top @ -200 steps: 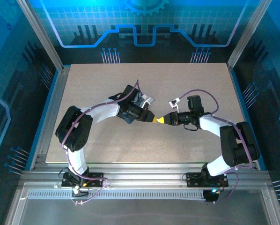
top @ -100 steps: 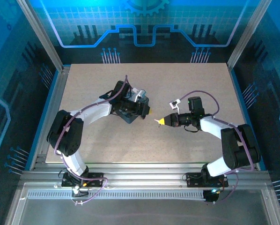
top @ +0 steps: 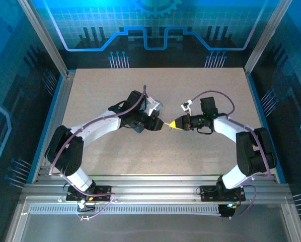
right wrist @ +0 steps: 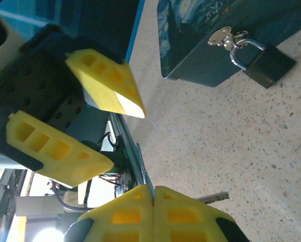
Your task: Unlock a padlock with a key
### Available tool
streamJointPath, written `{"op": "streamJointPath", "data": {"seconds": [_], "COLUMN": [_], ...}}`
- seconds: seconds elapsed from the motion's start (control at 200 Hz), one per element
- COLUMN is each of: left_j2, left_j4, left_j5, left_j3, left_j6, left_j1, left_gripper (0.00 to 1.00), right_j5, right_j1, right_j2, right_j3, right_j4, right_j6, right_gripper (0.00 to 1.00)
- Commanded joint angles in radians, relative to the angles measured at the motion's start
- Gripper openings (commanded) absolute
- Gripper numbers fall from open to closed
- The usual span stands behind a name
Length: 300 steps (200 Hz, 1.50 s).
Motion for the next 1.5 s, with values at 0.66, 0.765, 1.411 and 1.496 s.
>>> {"op": "streamJointPath", "data": {"seconds": [0.66, 0.765, 1.411, 1.496], "left_j2": [-0.076, -0.061, -0.076, -0.084], "left_j4": [0.763, 0.757, 0.58, 0.578], "left_j5": [-0.36, -0.357, -0.35, -0.34], "left_j3": [-0.375, -0.37, -0.352, -0.351], "left_j6": [1.069, 1.08, 1.154, 1.14], "left_j1": [-0.15, -0.156, -0.156, -0.158], "left_gripper": [0.49, 0.46, 0.38, 0.37], "right_j5": [0.029, 0.034, 0.054, 0.09], "right_j1": [0.05, 0.06, 0.061, 0.055], "right_j2": [0.09, 0.098, 0.129, 0.129], "right_j3": [0.155, 0.165, 0.217, 0.221], "right_j4": [-0.3, -0.299, -0.368, -0.387], "right_j6": [0.052, 0.058, 0.039, 0.03], "right_gripper": [0.0, 0.0, 0.0, 0.0]}}
